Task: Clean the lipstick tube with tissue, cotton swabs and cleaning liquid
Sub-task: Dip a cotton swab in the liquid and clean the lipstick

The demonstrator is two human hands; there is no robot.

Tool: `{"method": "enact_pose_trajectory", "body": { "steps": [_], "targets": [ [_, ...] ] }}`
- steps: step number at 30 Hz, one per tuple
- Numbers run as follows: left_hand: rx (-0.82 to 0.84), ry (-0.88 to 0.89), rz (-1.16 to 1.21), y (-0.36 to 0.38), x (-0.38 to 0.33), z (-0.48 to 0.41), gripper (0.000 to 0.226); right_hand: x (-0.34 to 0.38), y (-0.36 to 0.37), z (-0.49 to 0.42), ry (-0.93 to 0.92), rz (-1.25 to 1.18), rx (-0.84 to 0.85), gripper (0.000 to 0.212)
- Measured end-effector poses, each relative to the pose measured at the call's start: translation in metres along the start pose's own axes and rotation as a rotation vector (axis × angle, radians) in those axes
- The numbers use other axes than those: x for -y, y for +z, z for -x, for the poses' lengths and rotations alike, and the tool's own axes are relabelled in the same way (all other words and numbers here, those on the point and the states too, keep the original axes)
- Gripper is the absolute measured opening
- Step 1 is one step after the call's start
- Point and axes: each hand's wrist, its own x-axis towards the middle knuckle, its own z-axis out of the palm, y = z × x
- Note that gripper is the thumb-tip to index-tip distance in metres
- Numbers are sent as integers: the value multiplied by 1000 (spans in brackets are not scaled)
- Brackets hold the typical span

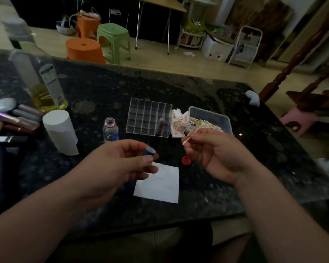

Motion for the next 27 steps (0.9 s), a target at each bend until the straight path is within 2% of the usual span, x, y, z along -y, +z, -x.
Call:
{"method": "enact_pose_trajectory", "body": {
  "steps": [2, 6, 8, 12, 14, 19, 21, 24, 27],
  "targets": [
    [93, 5, 155, 5, 1, 7, 18, -12, 6, 13, 5, -70, 88, 5],
    [172, 38, 290, 12, 7, 15, 20, -25, 9, 15, -22, 133, 166, 7],
    [160, 47, 307, 14, 7, 17, 21, -29, 10, 14, -38, 210, 186, 3],
    [96, 36, 197, 13, 7, 14, 20, -33, 12, 13, -62, 311, 238, 19],
    [56, -1, 72, 12, 7, 11, 20, -31, 9, 12, -83, 458, 198, 20],
    [30, -77, -280, 12, 11, 3, 20, -21, -8, 15, -115, 1006, 129, 6],
    [7, -73, -388, 11, 15, -1, 20, -13, -27, 10, -113, 1068, 8, 9],
    [-14, -35, -562, 10, 19, -6, 19, -2, -70, -10, -99, 1172, -277, 17],
    [-31, 7, -601, 10, 20, -9, 16, -6, -92, -31, -40, 1207, -353, 23]
  ]
}}
